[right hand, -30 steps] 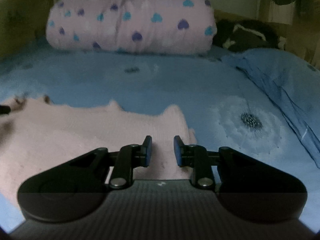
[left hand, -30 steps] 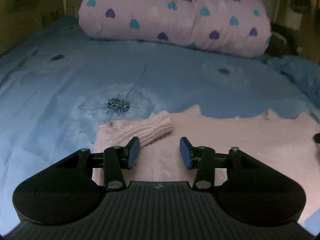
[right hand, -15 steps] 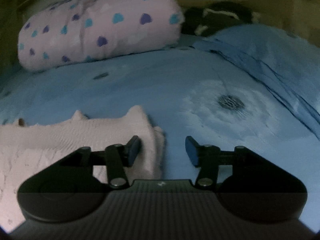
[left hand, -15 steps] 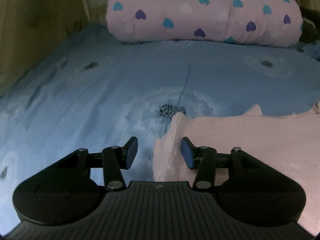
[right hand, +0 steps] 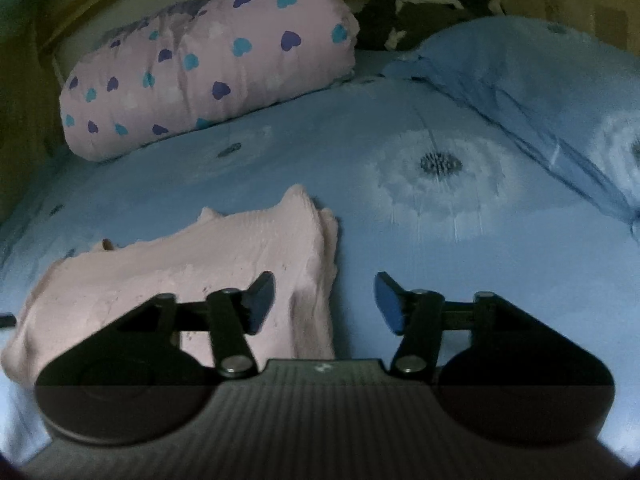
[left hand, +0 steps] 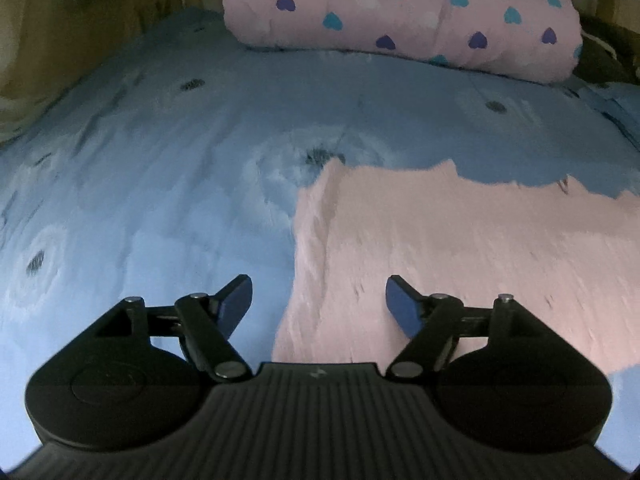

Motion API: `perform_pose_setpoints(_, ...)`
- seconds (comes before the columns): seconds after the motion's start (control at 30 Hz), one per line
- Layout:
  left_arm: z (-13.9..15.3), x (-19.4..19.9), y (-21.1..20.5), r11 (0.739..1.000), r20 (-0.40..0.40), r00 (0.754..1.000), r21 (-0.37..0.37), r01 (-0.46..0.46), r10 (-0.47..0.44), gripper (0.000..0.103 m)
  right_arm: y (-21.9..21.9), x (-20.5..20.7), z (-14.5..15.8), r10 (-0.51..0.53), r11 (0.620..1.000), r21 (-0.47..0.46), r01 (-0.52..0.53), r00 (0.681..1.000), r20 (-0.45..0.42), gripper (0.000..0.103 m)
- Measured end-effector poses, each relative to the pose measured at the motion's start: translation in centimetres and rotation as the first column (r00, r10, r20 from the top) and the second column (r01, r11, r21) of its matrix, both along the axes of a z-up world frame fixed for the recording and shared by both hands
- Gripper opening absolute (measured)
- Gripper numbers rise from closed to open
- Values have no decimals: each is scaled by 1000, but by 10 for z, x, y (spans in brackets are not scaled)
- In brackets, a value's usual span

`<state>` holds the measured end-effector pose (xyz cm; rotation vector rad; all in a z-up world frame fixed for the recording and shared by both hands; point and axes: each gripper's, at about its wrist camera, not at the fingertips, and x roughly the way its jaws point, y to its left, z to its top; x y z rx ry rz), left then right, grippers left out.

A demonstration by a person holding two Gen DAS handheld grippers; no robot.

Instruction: Fold small clothes

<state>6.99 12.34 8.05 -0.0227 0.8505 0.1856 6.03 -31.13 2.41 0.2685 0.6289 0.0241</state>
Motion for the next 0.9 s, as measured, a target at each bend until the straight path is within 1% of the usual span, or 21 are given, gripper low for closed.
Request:
perform_pose_setpoints(0.03,-2,-5,-1,1000,-3,1000,-5,2,-2,79,0,-4,-2,-12,1000,19,12,1000,5,75)
perform_pose_setpoints(0.13,-10,-16,-2,1000,-6,1000,-18,3,-3,85,1,-10,-14,-30,997,72,31,1000,-6,75)
perform_pose_setpoints(0.23,-21,-17,-1,1000,-10,1000,-12,-7,7,85,3,-9,-28,-25,993,116,27,999,-22,75)
perform_pose_setpoints(0.3,-27,-17,2,999,-12,1000,-24,-23,22,85,4,-8,-34,-21,990,137,23,1000,-17,75)
perform_pose_setpoints(0.4,-34,-16,9,997,-17,999,-60,-40,39,86,6,-3,-43,-7,992,128,14,998,-56,75)
perform_pose_setpoints(0.43,-34,-15,11,997,-18,999,-71,-44,43,86,8,-2,-45,1,993,116,5,999,-51,77)
perform_pose_setpoints(0.5,-34,-14,12,996,-16,999,-77,-42,41,86,12,-2,-46,30,996,84,-26,999,-45,81)
perform_pose_setpoints(0.57,-33,-14,12,997,-15,999,-74,-38,37,87,17,0,-47,36,998,58,-33,998,-55,82)
perform_pose_setpoints(0.63,-34,-14,12,997,-16,999,-72,-35,34,87,18,1,-49,38,998,56,-34,998,-59,85)
perform_pose_setpoints(0.73,-34,-13,13,996,-22,999,-79,-42,41,89,19,3,-48,45,998,52,-42,997,-65,87)
perform_pose_setpoints(0.9,-35,-11,14,995,-27,999,-86,-48,46,89,18,5,-50,58,994,93,-54,998,-40,86)
